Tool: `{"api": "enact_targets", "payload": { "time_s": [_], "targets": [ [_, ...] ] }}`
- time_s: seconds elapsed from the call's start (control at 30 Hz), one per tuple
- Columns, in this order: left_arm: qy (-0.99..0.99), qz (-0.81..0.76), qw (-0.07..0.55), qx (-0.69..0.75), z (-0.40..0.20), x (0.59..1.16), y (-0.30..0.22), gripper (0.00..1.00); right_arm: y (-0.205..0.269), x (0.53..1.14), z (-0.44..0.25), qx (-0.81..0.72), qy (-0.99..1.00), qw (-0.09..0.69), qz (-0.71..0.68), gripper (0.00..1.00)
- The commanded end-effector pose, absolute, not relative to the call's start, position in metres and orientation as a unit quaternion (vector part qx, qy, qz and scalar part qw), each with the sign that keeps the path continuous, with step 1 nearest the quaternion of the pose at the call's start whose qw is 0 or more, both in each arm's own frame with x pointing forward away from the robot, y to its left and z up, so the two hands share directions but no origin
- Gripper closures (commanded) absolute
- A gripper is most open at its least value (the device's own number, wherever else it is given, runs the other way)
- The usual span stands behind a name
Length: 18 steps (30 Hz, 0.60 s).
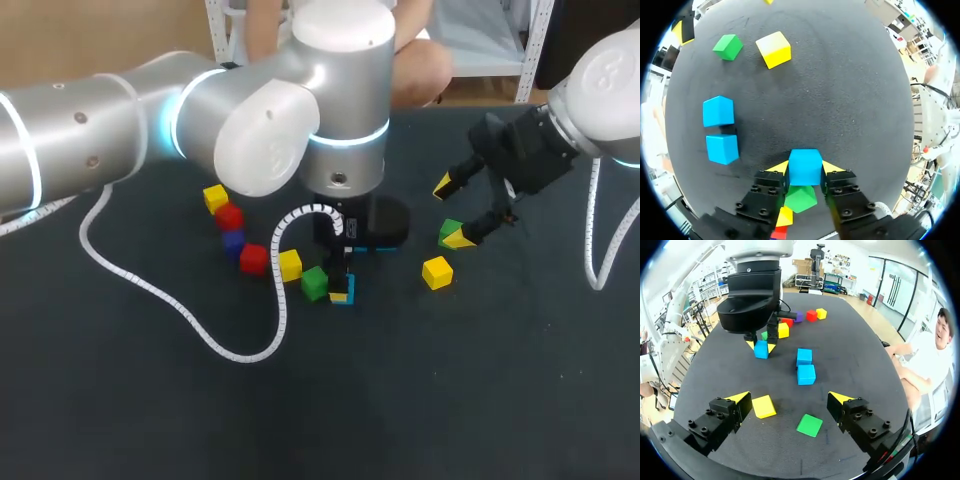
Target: Place the blue cubes, place green cubes on the blue cubes, place the yellow cubes on the green cubes, then place the red cubes on the yellow cubes, and place purple cube on the red cubes.
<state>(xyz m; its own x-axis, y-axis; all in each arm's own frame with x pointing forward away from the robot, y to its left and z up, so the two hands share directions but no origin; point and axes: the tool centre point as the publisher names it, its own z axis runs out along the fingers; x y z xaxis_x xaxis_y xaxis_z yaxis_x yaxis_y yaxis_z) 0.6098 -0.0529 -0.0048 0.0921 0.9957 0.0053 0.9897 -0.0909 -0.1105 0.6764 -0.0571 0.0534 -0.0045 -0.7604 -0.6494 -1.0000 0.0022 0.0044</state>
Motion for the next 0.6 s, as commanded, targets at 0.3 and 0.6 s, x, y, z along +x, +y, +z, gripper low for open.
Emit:
{"api": "enact_targets", "payload": {
  "time_s": [0.3,0.6],
  "targets": [
    [-0.714,0.046,0.035,-0.697,0.013,0.588,-0.046,1.0,-0.057,0.676,0.053,-0.662,0.664,0.244,0.246,0.0],
    [-0.736,0.041,0.01,-0.676,0.04,0.584,-0.034,1.0,-0.057,0.676,0.053,-0.662,0.664,0.244,0.246,0.0]
  ]
}}
